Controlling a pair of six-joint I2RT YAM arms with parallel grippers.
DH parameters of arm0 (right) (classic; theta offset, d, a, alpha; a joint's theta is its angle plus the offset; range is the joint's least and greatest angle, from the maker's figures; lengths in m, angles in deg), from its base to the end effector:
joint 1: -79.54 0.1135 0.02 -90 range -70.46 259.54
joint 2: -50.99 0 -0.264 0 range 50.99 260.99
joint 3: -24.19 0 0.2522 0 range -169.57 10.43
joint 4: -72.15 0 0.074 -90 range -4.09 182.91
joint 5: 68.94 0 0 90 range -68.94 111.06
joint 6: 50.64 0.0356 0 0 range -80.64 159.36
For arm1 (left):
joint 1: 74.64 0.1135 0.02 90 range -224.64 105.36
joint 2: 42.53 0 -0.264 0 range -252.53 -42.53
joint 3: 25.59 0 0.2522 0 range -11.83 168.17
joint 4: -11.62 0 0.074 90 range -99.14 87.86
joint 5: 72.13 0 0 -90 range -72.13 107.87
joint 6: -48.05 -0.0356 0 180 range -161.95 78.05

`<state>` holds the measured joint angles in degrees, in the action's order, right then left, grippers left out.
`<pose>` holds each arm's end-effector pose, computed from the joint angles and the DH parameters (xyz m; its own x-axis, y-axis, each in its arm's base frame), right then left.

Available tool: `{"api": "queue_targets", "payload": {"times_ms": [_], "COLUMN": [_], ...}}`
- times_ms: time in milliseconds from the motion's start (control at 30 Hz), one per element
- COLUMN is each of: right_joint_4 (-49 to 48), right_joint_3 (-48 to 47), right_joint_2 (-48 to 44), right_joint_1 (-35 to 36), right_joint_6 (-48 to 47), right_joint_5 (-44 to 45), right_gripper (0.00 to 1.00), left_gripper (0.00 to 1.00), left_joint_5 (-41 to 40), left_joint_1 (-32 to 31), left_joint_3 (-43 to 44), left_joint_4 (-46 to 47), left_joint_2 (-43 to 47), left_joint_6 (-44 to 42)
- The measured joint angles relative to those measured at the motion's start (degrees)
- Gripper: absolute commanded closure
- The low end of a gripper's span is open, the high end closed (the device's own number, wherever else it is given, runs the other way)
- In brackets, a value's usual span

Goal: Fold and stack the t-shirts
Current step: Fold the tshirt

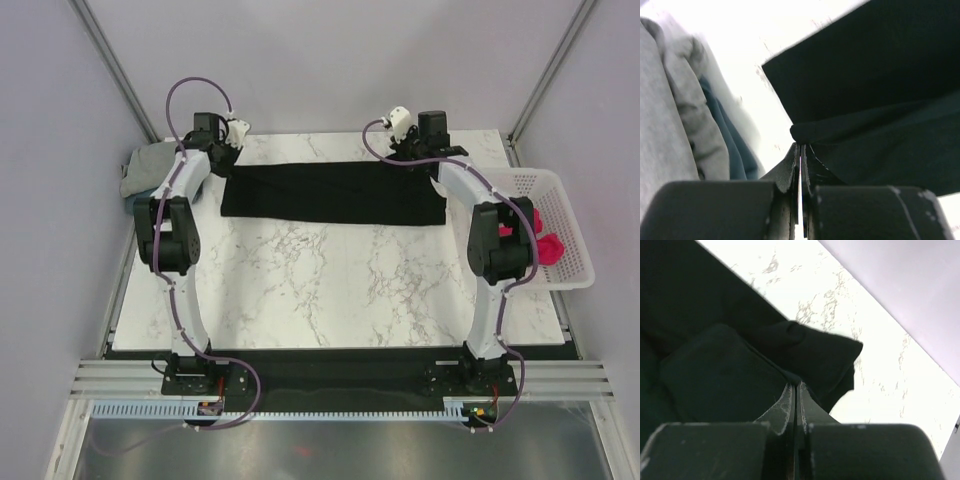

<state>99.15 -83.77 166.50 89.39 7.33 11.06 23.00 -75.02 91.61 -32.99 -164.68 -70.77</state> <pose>0.4655 0.0871 0.2568 -0.3096 -0.5839 -0.7505 -0.5586 0.7504 -0.3533 0.4827 -0.0064 0.2319 -0.6357 0.4844 -0.6011 0.4235 0.8698 0.2531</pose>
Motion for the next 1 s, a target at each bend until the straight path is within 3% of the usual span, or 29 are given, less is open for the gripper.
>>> {"api": "queue_targets", "payload": {"times_ms": [100, 133, 167, 200, 233, 433, 633, 800, 1000], "right_joint_4": [-0.44, -0.52, -0.59, -0.66, -0.85, -4.52, -6.40, -7.21, -5.75], "right_joint_3": [-5.62, -6.78, -8.17, -8.87, -9.22, -3.10, 5.90, 5.75, 0.66], "right_joint_2": [5.86, 7.19, 8.92, 10.01, 10.93, 9.05, 0.28, -1.70, 4.96], "right_joint_1": [-0.07, -0.09, -0.11, -0.11, -0.13, -0.66, -1.33, -1.51, -1.46], "right_joint_6": [0.81, 0.96, 1.75, 2.08, 2.73, 6.45, 11.15, 17.16, 25.70], "right_joint_5": [1.14, 1.60, 2.54, 3.34, 4.33, 9.07, 9.60, 4.17, -4.04], "right_gripper": [0.98, 0.78, 0.68, 0.62, 0.58, 0.50, 0.48, 0.48, 0.49], "left_gripper": [0.98, 0.98, 0.93, 0.70, 0.62, 0.43, 0.43, 0.43, 0.43], "left_joint_5": [-0.24, -0.42, -0.55, -0.63, -0.76, -1.70, 0.63, 2.97, 4.33], "left_joint_1": [0.00, 0.00, 0.00, 0.00, 0.00, 0.00, -0.07, -0.79, -1.64], "left_joint_3": [5.60, 6.75, 7.48, 7.67, 7.67, 2.14, -8.09, -7.63, -2.40], "left_joint_4": [-1.03, -1.42, -1.86, -2.29, -2.73, -3.02, -2.99, -1.44, -2.05], "left_joint_2": [-4.26, -5.38, -6.32, -6.95, -7.41, -5.64, 3.56, 5.88, 0.70], "left_joint_6": [0.00, 0.00, 0.00, 0.00, -0.02, 2.27, 4.74, 5.68, 6.32]}}
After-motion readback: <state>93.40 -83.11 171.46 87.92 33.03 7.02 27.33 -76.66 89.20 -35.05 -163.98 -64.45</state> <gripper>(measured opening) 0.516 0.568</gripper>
